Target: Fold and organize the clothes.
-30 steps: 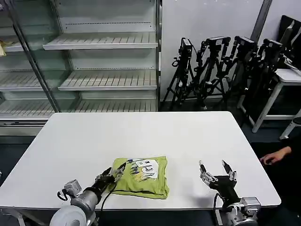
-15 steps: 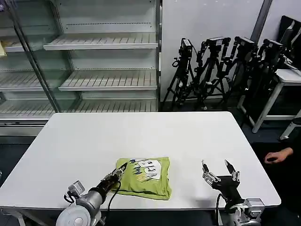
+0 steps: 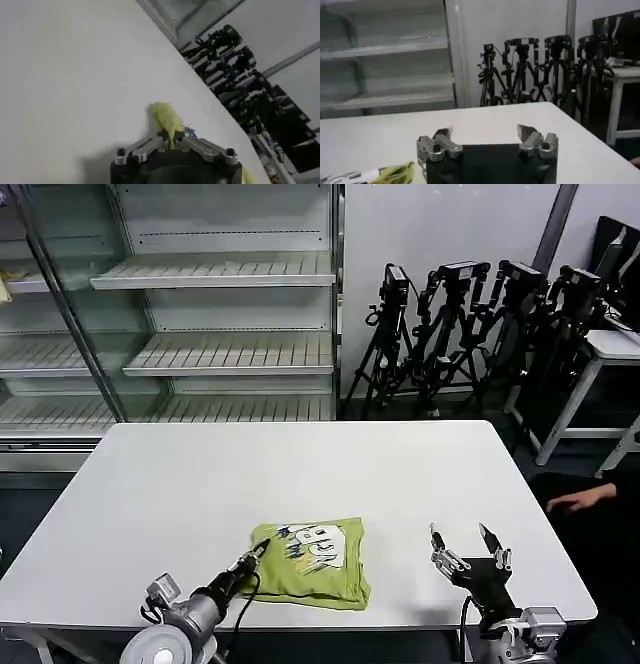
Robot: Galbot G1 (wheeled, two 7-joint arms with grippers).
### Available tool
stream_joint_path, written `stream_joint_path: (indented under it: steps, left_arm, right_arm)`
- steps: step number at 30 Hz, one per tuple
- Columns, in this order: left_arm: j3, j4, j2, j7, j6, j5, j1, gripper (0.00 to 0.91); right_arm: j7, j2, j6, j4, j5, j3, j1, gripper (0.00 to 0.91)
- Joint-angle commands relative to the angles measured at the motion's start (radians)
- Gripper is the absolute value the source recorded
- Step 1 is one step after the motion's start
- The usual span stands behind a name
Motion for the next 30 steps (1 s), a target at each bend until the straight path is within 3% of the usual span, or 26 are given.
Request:
stream_joint_path:
  steps: [1, 6, 12, 13, 18, 22, 26, 30]
  left_arm:
    - [-0.070, -0.064, -0.002, -0.019, 0.001, -0.090, 0.005, 0.020]
    - [-0.245, -0.110, 0.080, -0.047, 0.005, -0.141, 0.033, 0.020]
    - [-0.494, -0.092, 0.304, -0.023, 0.032, -0.093, 0.061, 0.020]
    - [-0.537, -0.079, 0.362, 0.021, 0.030, 0.003, 0.074, 0.020]
    - [-0.731, -0.096, 0.562, 0.125, 0.032, 0.134, 0.114, 0.020]
    - [-0.819, -0.101, 0.717, 0.226, 0.031, 0.295, 0.146, 0.020]
    - [-0.760, -0.141, 0.752, 0.240, 0.027, 0.400, 0.143, 0.020]
    - [-0.543, -0.205, 0.673, 0.224, -0.040, 0.603, 0.148, 0.020]
  right_arm:
    - [0.002, 0.000, 0.000, 0.008, 0.002, 0.001, 0.002, 0.907]
    - [0.001, -0.015, 0.000, 0.021, 0.003, 0.000, 0.002, 0.907]
    - [0.001, -0.011, 0.001, 0.008, 0.007, -0.021, 0.030, 0.907]
    - [0.001, -0.011, 0.002, 0.003, 0.007, -0.028, 0.037, 0.907]
    - [-0.005, -0.015, 0.006, -0.013, 0.012, -0.046, 0.064, 0.907]
    - [-0.005, -0.020, 0.006, -0.022, 0.017, -0.060, 0.089, 0.907]
    - [-0.007, -0.018, 0.010, -0.025, 0.018, -0.059, 0.087, 0.907]
    - [-0.013, -0.012, 0.018, -0.026, 0.012, -0.048, 0.064, 0.907]
